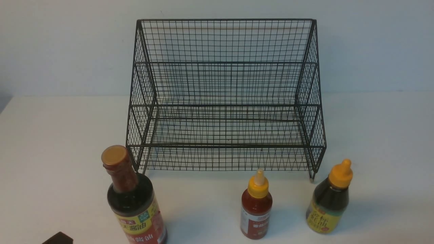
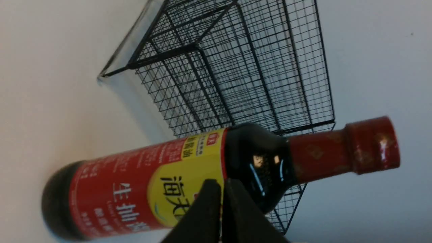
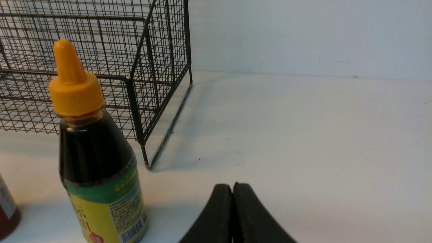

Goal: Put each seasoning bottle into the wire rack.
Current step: Use the left arm to grab the condiment bottle closest to it

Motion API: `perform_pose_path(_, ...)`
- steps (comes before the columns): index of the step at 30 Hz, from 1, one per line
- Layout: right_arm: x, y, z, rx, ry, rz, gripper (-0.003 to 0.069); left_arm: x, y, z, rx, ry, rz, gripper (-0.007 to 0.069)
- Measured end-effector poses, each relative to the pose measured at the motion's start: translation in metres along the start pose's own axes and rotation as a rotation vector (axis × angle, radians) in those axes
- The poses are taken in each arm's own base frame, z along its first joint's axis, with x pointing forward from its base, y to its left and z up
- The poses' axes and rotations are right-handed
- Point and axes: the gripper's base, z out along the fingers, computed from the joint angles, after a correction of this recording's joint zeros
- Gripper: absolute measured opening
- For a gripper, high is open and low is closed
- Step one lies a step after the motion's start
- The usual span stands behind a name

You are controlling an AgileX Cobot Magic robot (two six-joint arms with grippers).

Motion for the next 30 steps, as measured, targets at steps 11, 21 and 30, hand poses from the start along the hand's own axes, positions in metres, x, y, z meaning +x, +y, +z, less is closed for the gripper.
perform_pose_path(11,0.000,0.000,0.000,0.000,0.000,0.000,-0.0015,-0.009,-0.068,-0.020,0.190,-0.020,0.514,-0.0004)
perform_pose_path(21,0.000,0.000,0.000,0.000,0.000,0.000,-0.0015,-0.022,-0.120,0.011,0.154,0.208,0.994,0.0230)
perform_pose_path(30,0.000,0.000,0.000,0.000,0.000,0.000,-0.0015,-0.037,-0.111,0.063,0.103,0.254,1.174,0.0620)
